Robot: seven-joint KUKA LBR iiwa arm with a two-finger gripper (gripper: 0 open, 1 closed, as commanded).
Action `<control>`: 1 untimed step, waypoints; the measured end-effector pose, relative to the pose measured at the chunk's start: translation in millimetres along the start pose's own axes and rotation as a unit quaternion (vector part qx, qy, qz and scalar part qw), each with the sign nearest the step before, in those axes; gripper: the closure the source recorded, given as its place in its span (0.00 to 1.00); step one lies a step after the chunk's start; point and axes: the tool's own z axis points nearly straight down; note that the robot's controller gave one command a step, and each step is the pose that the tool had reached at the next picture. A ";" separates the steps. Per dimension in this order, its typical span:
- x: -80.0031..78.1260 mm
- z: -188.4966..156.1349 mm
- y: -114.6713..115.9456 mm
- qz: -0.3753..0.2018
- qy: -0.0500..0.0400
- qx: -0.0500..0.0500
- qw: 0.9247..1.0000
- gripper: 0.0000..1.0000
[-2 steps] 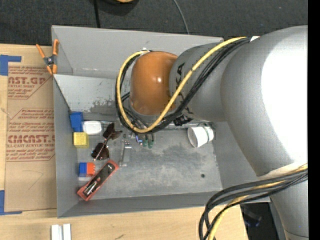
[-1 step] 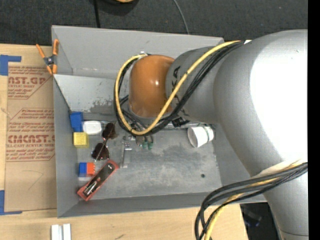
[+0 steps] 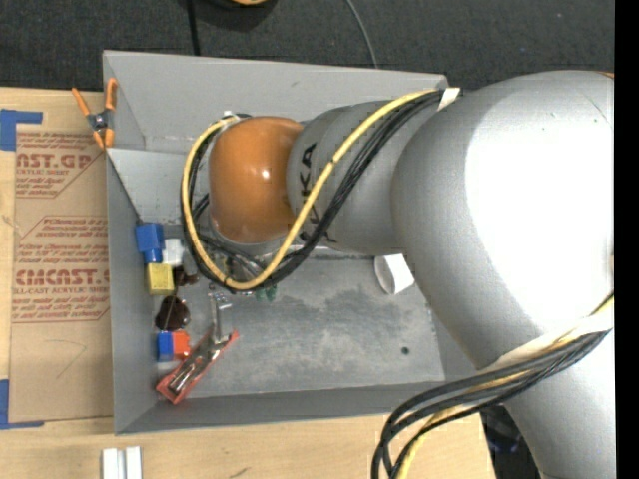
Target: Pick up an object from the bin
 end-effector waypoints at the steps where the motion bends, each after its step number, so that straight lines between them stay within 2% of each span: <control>1: -5.5 6.0 11.8 -0.080 0.003 0.000 0.997 1.00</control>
Offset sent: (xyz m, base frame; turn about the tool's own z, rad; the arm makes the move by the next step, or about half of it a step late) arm 0.0000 0.0000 0.0000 0.0000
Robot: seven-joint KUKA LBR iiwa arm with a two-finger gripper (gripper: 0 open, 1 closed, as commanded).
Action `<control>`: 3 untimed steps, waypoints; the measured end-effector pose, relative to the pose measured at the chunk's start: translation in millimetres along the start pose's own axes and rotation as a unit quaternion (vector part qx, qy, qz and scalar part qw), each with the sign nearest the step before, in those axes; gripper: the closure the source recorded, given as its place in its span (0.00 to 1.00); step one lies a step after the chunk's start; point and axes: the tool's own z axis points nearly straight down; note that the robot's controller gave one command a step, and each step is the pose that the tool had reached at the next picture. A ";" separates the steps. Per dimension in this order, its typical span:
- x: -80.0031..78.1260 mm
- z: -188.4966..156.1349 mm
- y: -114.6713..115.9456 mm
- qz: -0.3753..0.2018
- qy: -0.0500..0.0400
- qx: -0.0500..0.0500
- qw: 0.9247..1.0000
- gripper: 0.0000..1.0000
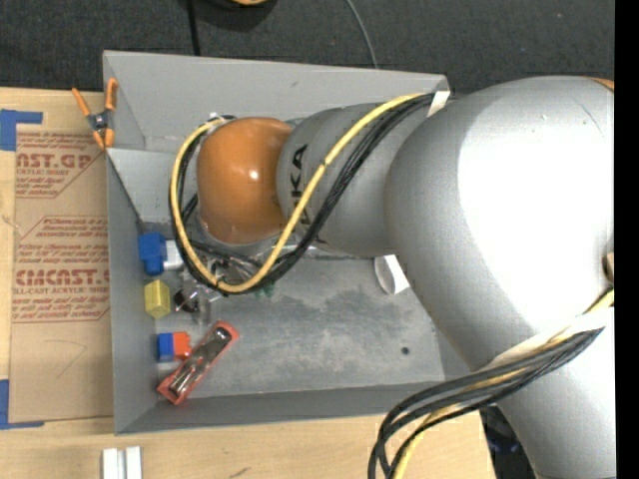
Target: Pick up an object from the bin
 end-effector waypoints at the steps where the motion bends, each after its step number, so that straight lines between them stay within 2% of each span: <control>1: 2.9 1.0 -9.3 -0.007 0.000 0.000 1.000 1.00; 2: -1.0 -50.4 5.7 -0.009 0.003 0.000 1.000 1.00; 3: -5.7 -119.9 13.6 -0.006 0.001 0.000 1.000 1.00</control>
Offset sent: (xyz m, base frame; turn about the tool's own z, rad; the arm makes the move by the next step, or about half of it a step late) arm -0.0020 0.0267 0.1139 -0.0248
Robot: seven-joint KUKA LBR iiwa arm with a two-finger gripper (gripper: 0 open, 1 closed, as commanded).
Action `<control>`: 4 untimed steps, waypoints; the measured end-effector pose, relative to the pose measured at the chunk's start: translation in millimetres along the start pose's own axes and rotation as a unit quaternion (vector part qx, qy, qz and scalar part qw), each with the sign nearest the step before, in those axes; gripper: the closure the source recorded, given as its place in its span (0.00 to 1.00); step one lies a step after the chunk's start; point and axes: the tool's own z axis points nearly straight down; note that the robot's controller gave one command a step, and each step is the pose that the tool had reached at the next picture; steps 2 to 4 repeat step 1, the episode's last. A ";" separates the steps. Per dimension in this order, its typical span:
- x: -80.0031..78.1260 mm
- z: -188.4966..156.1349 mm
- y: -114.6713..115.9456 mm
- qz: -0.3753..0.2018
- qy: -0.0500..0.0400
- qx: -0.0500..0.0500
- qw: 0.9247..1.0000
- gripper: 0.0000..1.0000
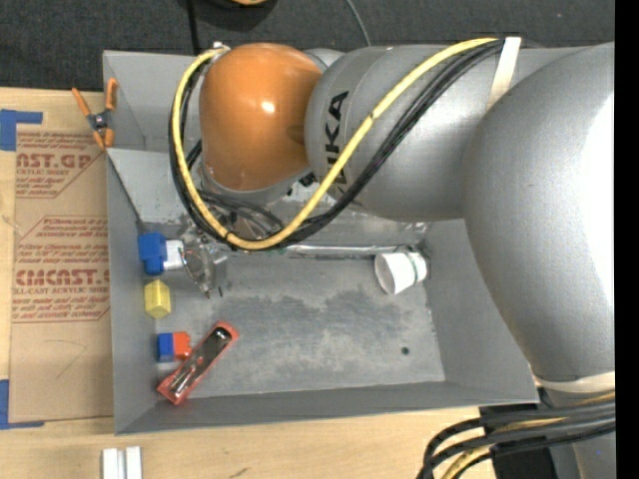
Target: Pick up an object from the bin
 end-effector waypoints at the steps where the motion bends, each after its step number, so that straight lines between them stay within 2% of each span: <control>1: 7.9 -74.7 -0.8 -0.006 0.002 0.000 1.000 1.00; 4: 7.9 -74.7 -0.8 -0.006 0.002 0.000 1.000 1.00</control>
Offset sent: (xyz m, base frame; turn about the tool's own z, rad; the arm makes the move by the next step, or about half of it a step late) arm 0.0033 -0.0018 0.0682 -0.0221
